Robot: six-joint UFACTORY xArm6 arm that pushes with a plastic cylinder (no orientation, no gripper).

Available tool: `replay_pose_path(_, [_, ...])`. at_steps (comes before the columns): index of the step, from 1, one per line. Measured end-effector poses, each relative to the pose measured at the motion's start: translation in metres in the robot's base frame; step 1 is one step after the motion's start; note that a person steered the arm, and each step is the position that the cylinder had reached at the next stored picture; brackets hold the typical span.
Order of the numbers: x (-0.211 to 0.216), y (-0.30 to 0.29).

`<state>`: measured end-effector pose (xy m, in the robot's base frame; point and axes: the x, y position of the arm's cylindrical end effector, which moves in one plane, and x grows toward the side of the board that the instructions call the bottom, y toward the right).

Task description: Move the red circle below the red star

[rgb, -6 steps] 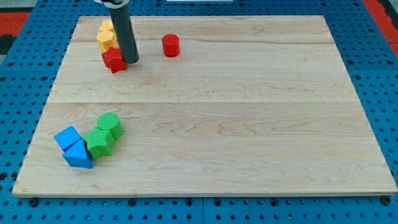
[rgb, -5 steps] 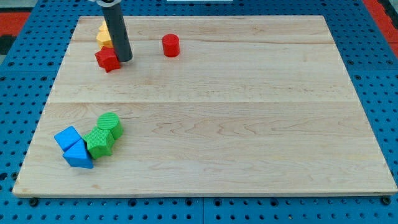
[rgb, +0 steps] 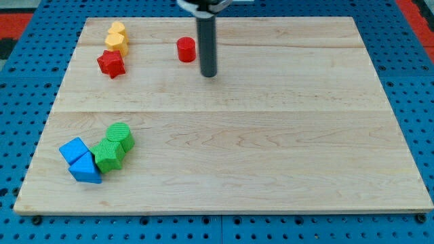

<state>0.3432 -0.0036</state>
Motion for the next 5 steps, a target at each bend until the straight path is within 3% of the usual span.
replay_pose_path(1, [-0.050,0.008])
replay_pose_path(2, [-0.095,-0.025])
replay_pose_path(3, [-0.098,-0.064])
replay_pose_path(4, [-0.055,-0.073])
replay_pose_path(5, [-0.048,-0.071])
